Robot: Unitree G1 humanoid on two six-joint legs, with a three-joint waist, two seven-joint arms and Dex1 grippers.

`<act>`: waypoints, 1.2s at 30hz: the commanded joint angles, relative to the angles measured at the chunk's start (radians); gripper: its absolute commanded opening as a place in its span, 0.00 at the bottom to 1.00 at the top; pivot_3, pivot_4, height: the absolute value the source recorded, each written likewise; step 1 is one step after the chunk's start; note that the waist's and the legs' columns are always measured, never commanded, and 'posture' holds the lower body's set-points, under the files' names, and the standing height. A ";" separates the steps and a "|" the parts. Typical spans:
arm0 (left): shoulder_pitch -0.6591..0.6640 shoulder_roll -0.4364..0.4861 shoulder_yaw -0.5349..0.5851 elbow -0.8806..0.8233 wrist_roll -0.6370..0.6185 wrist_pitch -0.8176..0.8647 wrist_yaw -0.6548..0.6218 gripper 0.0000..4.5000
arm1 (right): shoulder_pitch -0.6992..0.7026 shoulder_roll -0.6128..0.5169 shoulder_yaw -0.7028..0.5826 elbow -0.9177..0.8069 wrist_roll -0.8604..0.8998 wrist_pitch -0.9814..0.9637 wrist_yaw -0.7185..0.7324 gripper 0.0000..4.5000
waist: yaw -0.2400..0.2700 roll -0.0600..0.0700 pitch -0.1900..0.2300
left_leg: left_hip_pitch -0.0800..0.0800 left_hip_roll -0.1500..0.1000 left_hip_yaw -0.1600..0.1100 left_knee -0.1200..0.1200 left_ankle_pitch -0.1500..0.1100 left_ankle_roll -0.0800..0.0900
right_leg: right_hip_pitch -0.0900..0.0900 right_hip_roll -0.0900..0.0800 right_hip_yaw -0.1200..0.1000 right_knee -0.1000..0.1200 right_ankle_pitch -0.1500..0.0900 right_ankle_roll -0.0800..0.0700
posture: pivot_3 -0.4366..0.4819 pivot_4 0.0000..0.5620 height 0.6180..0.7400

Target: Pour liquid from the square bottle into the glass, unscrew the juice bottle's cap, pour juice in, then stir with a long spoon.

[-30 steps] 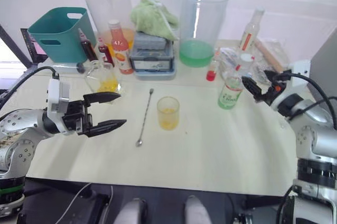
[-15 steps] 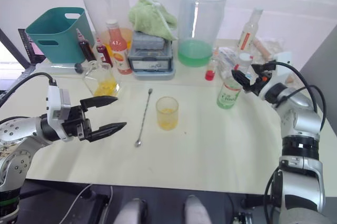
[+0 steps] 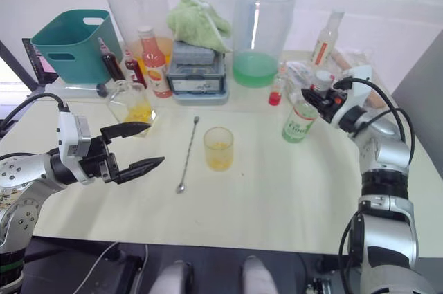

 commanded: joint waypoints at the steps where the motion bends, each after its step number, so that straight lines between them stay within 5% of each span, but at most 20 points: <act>1: -0.028 0.008 -0.006 0.011 0.000 -0.030 -0.023 1.00 | 0.014 -0.025 -0.032 -0.118 0.045 0.027 0.026 0.31 | 0.001 0.000 0.000 | 0.000 0.000 0.000 -0.001 0.000 0.000 | 0.000 0.000 0.000 -0.001 0.000 0.000 | 0.48 0.27 0.86; 19: -0.249 -0.036 -0.172 0.245 0.051 -0.103 -0.203 1.00 | 0.377 -0.078 -0.031 -0.973 0.420 0.441 0.059 0.31 | 0.001 0.002 0.001 | 0.000 0.000 0.000 -0.007 0.000 0.000 | -0.001 0.000 -0.001 -0.005 -0.002 0.001 | 0.48 0.27 0.86; 36: -0.247 0.027 -0.136 0.277 0.063 -0.121 -0.297 1.00 | 0.388 0.039 0.272 -1.150 0.380 0.440 -0.051 0.31 | 0.006 0.002 0.001 | 0.000 0.001 -0.001 -0.008 0.000 0.000 | -0.002 0.000 -0.001 -0.005 -0.005 0.005 | 0.48 0.27 0.86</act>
